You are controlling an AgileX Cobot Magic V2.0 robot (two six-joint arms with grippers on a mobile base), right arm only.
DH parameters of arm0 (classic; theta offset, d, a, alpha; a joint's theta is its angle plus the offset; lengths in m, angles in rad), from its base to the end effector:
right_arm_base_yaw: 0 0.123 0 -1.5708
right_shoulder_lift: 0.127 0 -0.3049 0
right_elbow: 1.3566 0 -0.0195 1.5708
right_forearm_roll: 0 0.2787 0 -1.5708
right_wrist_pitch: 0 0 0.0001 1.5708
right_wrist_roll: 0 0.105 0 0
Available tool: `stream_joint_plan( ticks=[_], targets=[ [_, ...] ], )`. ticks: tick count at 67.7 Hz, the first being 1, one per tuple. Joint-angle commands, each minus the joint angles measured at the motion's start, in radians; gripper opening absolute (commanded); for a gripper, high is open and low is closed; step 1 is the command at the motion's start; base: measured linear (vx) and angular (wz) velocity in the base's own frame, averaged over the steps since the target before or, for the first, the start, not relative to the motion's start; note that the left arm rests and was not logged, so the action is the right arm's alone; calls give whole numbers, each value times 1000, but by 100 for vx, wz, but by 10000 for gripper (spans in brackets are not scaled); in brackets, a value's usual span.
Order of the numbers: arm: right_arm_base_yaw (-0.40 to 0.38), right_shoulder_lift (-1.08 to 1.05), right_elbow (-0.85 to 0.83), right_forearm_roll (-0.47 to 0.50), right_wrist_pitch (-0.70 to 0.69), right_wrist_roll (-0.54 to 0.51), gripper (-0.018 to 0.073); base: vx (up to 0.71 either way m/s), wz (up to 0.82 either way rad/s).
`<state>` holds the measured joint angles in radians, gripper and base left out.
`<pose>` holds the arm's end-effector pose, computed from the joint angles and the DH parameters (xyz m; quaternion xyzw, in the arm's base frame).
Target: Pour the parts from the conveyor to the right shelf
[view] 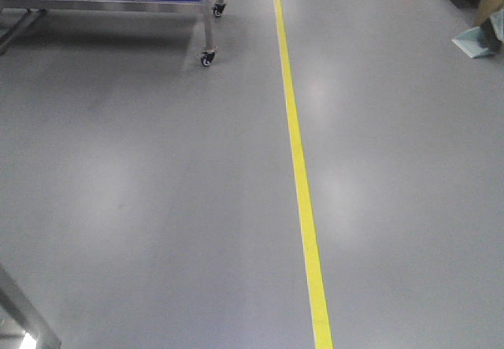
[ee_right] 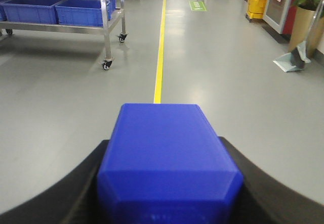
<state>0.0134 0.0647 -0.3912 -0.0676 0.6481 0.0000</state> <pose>0.0501 -0.0036 0.2866 -0.0138 0.7844 -0.0286 0.6194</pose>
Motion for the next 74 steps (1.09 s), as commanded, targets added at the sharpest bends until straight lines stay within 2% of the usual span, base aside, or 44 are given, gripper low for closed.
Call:
stream_joint_plan(
  ticks=[1, 54, 74],
  targets=[
    [-4, 18, -25, -7, -77, 0, -6, 71, 17],
    [-4, 18, -25, -7, -77, 0, -6, 68, 11],
    [-4, 18, -25, -7, -77, 0, -6, 64, 33]
  ],
)
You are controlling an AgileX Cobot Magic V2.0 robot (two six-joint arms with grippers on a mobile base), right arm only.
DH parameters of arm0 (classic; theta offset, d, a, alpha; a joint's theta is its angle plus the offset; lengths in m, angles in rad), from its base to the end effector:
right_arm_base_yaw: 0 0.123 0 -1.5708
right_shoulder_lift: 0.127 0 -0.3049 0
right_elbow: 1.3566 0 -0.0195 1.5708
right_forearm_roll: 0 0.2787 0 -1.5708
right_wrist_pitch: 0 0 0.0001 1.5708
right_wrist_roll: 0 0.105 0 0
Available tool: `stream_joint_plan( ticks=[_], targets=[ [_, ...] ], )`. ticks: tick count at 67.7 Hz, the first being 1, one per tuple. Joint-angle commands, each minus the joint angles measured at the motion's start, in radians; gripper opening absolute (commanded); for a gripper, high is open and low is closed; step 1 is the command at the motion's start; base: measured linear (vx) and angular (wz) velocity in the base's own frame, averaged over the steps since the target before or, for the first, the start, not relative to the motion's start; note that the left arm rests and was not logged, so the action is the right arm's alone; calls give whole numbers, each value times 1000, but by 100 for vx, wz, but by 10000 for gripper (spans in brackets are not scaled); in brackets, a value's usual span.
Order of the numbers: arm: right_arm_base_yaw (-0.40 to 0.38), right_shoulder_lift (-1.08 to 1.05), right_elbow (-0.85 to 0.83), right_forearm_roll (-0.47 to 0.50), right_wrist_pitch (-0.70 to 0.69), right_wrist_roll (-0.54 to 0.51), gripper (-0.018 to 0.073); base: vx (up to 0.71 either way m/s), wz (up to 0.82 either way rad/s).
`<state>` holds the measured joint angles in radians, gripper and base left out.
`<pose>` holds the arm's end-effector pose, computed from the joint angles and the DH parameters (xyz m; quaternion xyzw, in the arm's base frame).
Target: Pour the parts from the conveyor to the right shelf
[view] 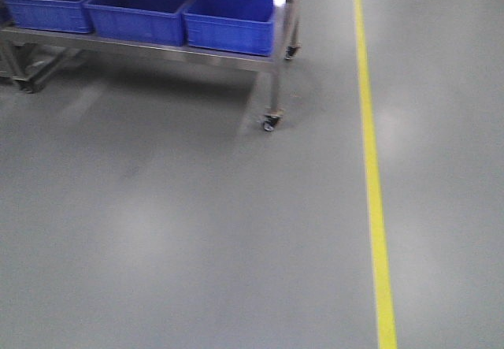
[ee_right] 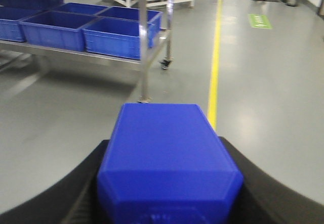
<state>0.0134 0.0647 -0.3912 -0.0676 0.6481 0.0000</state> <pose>0.0501 -0.0036 0.2866 -0.0138 0.7844 -0.0286 0.6194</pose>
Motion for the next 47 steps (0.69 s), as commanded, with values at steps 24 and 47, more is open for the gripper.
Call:
stream_joint_plan(
  ticks=[24, 47],
  targets=[
    [-4, 18, -25, -7, -77, 0, -6, 62, 66],
    [-4, 18, -25, -6, -77, 0, -6, 61, 76]
  ],
)
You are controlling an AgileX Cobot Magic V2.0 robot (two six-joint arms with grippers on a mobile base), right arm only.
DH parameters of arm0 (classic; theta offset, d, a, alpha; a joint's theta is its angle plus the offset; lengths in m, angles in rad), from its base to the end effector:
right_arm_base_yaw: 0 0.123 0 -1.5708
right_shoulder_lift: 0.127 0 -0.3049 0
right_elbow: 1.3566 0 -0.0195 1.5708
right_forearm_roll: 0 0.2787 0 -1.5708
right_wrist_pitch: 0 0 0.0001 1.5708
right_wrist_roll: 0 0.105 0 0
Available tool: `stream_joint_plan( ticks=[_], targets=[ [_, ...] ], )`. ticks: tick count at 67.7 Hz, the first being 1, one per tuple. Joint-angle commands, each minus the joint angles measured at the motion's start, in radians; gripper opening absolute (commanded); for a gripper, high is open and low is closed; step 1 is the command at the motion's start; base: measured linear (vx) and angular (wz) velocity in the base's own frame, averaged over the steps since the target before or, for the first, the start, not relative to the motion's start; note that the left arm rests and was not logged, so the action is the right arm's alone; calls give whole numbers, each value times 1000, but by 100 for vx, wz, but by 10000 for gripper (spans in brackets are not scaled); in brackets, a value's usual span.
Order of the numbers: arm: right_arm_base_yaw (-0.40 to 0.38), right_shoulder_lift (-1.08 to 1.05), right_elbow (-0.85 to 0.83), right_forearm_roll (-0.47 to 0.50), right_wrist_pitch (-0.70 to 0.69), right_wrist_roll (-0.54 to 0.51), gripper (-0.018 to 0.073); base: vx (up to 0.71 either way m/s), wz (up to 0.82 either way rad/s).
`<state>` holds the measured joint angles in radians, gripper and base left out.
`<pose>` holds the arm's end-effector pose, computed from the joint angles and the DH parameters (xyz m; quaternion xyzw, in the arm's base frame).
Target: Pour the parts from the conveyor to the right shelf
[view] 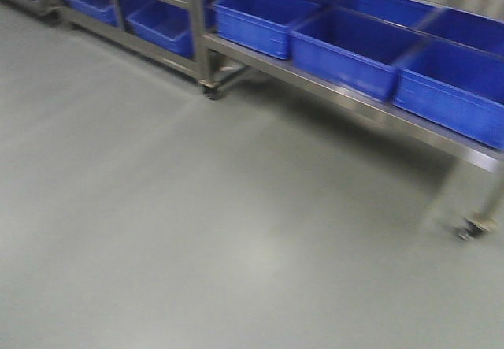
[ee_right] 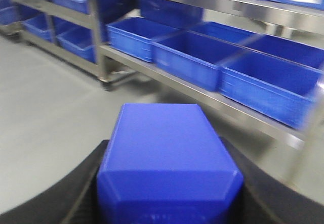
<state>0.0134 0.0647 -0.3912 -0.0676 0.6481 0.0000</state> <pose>0.0501 -0.0036 0.2866 -0.0138 0.7844 -0.0286 0.6194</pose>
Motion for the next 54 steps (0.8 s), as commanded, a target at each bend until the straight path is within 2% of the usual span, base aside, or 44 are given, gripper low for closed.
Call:
stream_joint_plan(
  ticks=[1, 54],
  targets=[
    [-4, 18, -25, -6, -77, 0, -6, 61, 75],
    [-4, 18, -25, -8, -77, 0, -6, 63, 68]
  ],
)
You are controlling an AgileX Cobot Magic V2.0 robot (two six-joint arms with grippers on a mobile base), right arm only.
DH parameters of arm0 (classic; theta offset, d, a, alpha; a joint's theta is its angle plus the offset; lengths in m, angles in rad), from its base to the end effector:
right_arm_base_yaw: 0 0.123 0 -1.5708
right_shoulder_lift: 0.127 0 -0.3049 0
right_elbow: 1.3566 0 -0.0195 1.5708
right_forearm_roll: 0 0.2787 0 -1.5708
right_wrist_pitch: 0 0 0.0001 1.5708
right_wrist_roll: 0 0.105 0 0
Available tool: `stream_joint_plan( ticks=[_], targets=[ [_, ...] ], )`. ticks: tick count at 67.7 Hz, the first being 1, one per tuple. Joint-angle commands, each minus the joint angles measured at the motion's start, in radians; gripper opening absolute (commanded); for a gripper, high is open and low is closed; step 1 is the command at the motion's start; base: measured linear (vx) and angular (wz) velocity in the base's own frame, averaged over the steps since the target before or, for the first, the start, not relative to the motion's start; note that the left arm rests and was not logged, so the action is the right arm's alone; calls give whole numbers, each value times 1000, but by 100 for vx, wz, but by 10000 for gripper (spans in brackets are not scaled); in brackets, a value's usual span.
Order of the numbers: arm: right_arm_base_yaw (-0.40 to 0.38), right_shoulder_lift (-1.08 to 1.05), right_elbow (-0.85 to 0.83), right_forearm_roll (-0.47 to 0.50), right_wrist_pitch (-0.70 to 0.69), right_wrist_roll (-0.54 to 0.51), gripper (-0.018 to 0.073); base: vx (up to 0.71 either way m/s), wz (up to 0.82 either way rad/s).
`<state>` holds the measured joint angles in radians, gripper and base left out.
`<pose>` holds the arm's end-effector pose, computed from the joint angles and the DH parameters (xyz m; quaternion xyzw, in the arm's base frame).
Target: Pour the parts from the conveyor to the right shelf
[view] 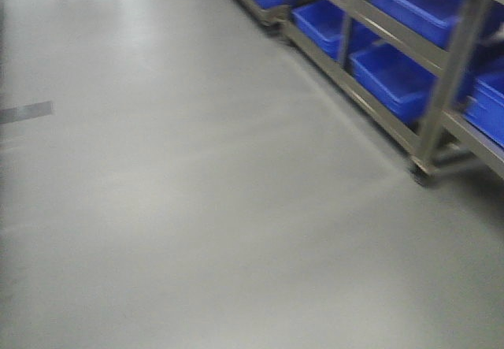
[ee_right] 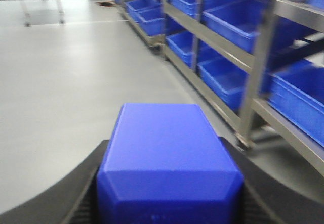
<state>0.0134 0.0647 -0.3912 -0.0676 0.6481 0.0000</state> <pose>0.0501 -0.0036 0.2866 -0.0138 0.7844 -0.0286 0.6194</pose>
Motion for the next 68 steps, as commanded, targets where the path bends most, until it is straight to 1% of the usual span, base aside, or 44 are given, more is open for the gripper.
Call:
stream_joint_plan(
  ticks=[1, 20, 68],
  targets=[
    [-4, 18, -25, -8, -77, 0, -6, 67, 52],
    [-4, 18, -25, -8, -77, 0, -6, 67, 34],
    [-4, 18, -25, -7, -77, 0, -6, 68, 13]
  ],
)
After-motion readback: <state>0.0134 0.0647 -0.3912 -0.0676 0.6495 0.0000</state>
